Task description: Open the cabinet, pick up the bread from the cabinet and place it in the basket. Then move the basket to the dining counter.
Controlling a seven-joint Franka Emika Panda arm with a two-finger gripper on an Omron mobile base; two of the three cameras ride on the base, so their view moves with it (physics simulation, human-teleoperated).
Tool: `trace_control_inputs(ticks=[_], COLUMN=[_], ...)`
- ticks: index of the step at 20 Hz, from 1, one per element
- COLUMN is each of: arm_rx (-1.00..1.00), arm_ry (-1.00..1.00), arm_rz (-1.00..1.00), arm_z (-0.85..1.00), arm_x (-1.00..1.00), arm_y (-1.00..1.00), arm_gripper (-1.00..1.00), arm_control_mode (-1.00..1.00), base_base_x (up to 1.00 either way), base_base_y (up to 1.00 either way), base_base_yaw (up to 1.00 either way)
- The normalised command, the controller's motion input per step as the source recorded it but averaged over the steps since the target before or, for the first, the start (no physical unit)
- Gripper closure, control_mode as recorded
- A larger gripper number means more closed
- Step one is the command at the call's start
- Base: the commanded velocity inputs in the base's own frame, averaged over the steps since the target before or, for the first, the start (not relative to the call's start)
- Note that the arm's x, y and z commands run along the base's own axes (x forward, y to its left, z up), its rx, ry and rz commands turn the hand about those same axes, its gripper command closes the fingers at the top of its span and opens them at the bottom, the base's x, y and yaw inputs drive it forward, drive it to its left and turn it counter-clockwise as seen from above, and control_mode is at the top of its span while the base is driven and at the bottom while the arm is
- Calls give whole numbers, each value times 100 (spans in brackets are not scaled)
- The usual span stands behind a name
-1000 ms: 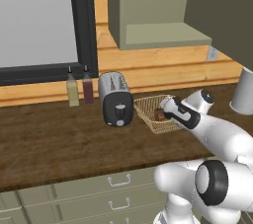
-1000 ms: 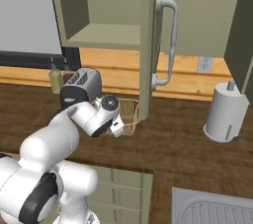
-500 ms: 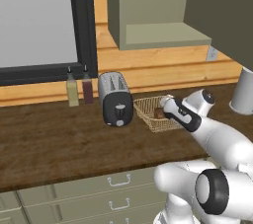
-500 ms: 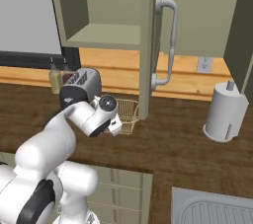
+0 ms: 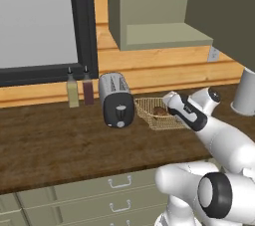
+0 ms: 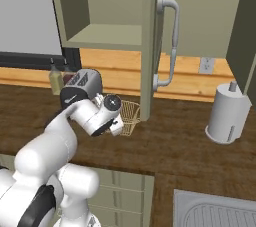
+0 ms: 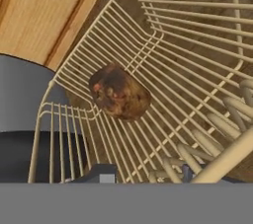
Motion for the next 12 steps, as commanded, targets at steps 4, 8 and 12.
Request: trace_control_inputs(ticks=[4,8,12], arm_rx=[0,0,-1], arm_ry=[-5,-14,-14], arm_rz=[3,5,5], arm_z=[13,28,34], arm_x=[-26,-58,-54], arm_y=[8,4,0], arm_gripper=[100,100,100], arm_control_mode=[-100,-100,-100], base_base_x=[0,0,0], base_base_y=[0,0,0], base_base_yaw=[0,0,0])
